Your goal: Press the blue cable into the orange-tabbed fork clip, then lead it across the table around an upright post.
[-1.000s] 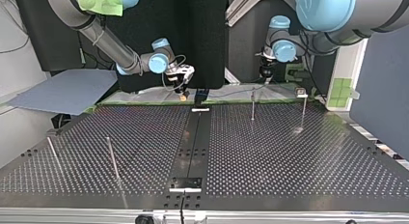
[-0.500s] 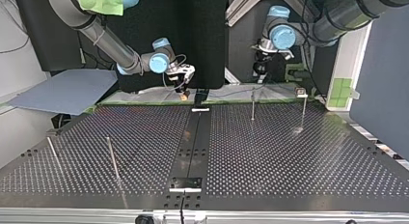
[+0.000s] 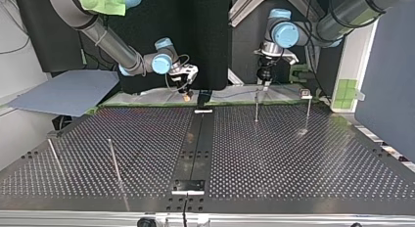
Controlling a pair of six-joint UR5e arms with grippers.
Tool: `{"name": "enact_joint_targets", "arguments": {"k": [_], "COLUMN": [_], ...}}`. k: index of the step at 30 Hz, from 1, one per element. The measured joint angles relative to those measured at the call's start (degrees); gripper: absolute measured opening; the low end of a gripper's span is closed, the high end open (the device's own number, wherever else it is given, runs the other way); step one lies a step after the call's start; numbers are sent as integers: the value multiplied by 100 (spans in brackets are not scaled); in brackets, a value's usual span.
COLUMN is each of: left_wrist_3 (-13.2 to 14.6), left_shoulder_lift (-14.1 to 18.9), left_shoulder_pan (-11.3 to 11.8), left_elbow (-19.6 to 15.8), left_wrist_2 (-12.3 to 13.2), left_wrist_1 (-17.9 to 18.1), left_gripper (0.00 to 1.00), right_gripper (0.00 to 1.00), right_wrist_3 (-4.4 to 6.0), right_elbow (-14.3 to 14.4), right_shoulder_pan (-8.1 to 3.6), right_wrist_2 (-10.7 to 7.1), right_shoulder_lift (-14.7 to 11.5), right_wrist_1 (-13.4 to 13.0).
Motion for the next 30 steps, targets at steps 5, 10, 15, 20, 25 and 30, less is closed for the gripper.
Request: {"name": "enact_joint_targets", "arguments": {"k": [5,10,15,20,25,30], "left_wrist_3": [183,397,456,426,424,423], "left_shoulder_lift": [-186,-406,-642,-750,-765,-766], "left_shoulder_pan": [-28,-56,-63,-66,-67,-67], "left_elbow": [0,2,2,1,1,0], "left_wrist_2": [-186,-258,-248,-245,-246,-253], "left_wrist_1": [140,258,319,339,348,408], "left_gripper": [98,98,98,98,98,98], "right_gripper": [0,0,0,0,0,0], "right_wrist_3": [-14,-20,-21,-22,-21,-21], "right_elbow": [0,0,0,0,0,1], "right_shoulder_pan": [4,1,4,6,7,6], "right_wrist_2": [0,0,0,1,1,0], "right_shoulder_lift": [-2,-3,-2,0,0,2], "right_wrist_1": [54,70,72,72,72,72]}}
